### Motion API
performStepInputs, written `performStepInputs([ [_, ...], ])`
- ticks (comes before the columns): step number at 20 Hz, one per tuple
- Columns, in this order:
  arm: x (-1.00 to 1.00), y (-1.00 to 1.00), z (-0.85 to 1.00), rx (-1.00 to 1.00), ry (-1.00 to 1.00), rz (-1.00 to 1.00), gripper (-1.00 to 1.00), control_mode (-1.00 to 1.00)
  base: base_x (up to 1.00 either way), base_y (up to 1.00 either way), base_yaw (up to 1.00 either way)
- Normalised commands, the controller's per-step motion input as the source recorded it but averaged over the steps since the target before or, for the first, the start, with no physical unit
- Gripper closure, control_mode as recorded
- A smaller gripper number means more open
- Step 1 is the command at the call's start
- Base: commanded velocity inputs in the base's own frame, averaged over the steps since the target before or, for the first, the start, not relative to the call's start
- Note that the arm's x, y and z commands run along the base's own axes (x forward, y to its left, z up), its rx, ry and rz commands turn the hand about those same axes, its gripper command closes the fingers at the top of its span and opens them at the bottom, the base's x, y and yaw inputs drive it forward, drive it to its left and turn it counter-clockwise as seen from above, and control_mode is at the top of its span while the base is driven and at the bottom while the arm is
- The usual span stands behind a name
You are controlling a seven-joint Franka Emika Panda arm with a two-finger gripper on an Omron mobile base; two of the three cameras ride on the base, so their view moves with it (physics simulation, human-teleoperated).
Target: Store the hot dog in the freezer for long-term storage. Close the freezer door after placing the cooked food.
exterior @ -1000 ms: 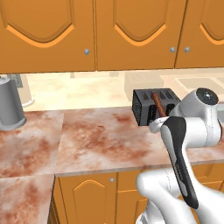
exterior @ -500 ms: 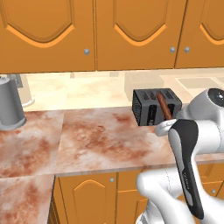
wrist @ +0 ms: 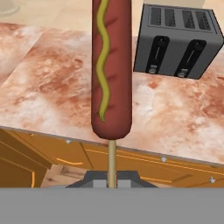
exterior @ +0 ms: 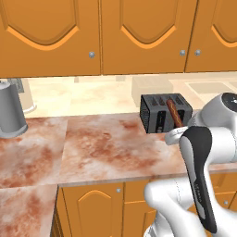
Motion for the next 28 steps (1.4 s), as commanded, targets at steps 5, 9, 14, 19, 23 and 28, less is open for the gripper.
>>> performStepInputs([
  [5, 0.00, 0.00, 0.00, 0.00, 0.00, 0.00, 1.00, 1.00, -0.05, 0.00, 0.00],
  [9, 0.00, 0.00, 0.00, 0.00, 0.00, 0.00, 1.00, 1.00, -0.53, -0.06, -0.05],
  [14, 0.00, 0.00, 0.00, 0.00, 0.00, 0.00, 1.00, 1.00, -0.51, -0.23, -0.16],
  [19, 0.00, 0.00, 0.00, 0.00, 0.00, 0.00, 1.00, 1.00, -0.38, -0.38, -0.30],
  [23, 0.00, 0.00, 0.00, 0.00, 0.00, 0.00, 1.00, 1.00, -0.13, -0.71, -0.49],
  [28, 0.00, 0.00, 0.00, 0.00, 0.00, 0.00, 1.00, 1.00, 0.00, -0.86, -0.58],
])
